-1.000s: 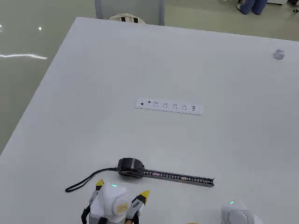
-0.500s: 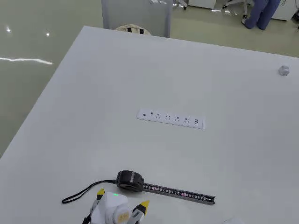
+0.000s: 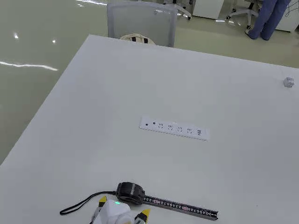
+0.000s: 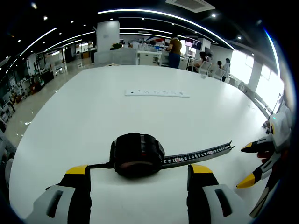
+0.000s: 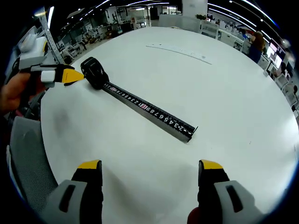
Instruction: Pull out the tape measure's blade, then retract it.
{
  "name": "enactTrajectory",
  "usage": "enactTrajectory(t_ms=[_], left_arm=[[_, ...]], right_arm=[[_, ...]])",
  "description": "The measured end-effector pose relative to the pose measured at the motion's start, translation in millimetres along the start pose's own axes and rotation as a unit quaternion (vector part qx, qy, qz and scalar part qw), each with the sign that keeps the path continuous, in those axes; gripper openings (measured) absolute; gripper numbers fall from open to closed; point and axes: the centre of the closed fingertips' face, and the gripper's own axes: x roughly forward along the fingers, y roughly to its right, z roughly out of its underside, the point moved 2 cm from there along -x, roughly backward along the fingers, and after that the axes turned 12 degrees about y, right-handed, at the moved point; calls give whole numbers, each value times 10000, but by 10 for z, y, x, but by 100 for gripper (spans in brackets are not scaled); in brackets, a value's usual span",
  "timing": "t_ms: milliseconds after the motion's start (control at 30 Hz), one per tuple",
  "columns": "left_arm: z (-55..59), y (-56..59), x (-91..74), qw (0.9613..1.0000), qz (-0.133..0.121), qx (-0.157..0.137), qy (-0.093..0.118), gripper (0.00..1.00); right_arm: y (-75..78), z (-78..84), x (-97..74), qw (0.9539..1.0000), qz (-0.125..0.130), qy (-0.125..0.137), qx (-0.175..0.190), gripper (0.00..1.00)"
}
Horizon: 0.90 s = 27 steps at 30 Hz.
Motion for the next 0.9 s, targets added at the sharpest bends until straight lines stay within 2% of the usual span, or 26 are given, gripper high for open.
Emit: enactTrajectory(t_ms=[267, 333, 400, 900], left_arm=[[-30, 2, 97, 10000, -49, -65, 22, 79], [-47, -2, 116, 9999, -78, -87, 34, 79], [-52, -3, 143, 9999, -91, -127, 36, 79], [5, -15, 219, 9995, -177, -233, -76, 75]], right_arm=[[112, -29, 83, 9997, -112, -45, -232, 85], [122, -52, 109, 9994, -210, 6, -289, 84], [130, -52, 126, 9990, -267, -51, -354, 84], [212, -98, 180, 9971, -399, -120, -630, 82]])
